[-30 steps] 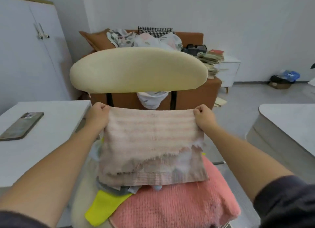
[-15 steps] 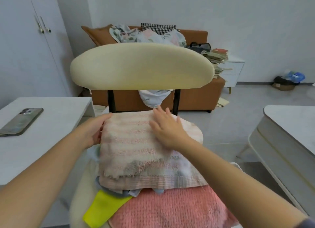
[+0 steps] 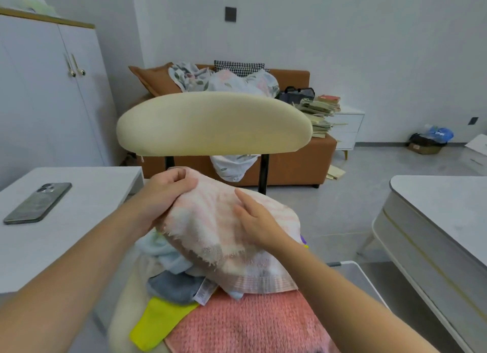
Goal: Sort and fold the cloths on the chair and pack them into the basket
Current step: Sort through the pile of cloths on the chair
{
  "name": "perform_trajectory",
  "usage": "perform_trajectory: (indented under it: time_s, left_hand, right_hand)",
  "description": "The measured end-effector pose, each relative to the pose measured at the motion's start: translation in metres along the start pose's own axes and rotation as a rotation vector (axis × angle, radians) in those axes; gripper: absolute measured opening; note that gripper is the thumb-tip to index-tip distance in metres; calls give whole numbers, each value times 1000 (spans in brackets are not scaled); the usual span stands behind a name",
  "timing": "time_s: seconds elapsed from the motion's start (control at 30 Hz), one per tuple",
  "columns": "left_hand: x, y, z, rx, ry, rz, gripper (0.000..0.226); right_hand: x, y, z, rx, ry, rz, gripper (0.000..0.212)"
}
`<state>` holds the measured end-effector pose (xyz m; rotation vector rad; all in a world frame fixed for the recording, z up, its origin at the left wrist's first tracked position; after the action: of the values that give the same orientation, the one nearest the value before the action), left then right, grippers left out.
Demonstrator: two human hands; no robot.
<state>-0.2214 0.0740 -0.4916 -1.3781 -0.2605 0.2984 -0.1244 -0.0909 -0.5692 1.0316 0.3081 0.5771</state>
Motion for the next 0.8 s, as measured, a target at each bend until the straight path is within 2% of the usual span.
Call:
perform_trajectory:
  time_s: [0.07, 0.13, 0.2, 0.23, 0.3, 0.4, 0.47, 0.53, 0.63, 0.7, 0.8]
  left_hand:
    - [2, -8, -25, -77, 68, -14, 14]
    - [4, -10, -53, -215, 232, 51, 19]
    - [4, -4, -79, -248, 404, 130, 25]
    - [5, 2, -89, -220, 429, 151, 25]
    - [8, 11, -103, -149, 377, 158, 23]
    - [16, 22, -110, 5, 207, 100, 21]
    - [20, 30, -111, 119, 140, 7, 26]
    - [25, 35, -109, 289, 60, -147, 32]
    - [38, 35, -102, 547, -64, -325, 29]
    - [52, 34, -99, 606, -85, -356, 28]
    - [82, 32, -97, 620, -14, -317, 26]
  right_hand:
    - [-6, -3, 7, 250, -32, -32, 43]
    - [-8, -8, 18, 695, 5, -134, 43]
    - [-14, -16, 34, 1046, 72, -216, 58]
    - [-16, -22, 43, 1121, 99, -229, 65]
    - [-20, -34, 54, 1150, 162, -223, 64]
    - [-21, -49, 54, 1084, 183, -213, 34]
    - [-17, -60, 51, 1022, 146, -225, 22]
    - [-14, -65, 50, 946, 69, -262, 19]
    - [-9, -68, 49, 861, -38, -288, 18]
    - [-8, -69, 50, 834, -61, -267, 19]
    - [-9, -70, 58, 865, -51, -232, 20]
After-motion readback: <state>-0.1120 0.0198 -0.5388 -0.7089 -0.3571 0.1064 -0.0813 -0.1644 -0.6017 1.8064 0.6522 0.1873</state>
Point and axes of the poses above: each hand's wrist, its own x-axis towards the middle knuckle, its own z-axis out of the back of the hand, y = z × x, the point moved 2 cm from there along x, towards the middle knuckle, and after that the axes turned 2 degrees about -z, right-handed, at the moved point
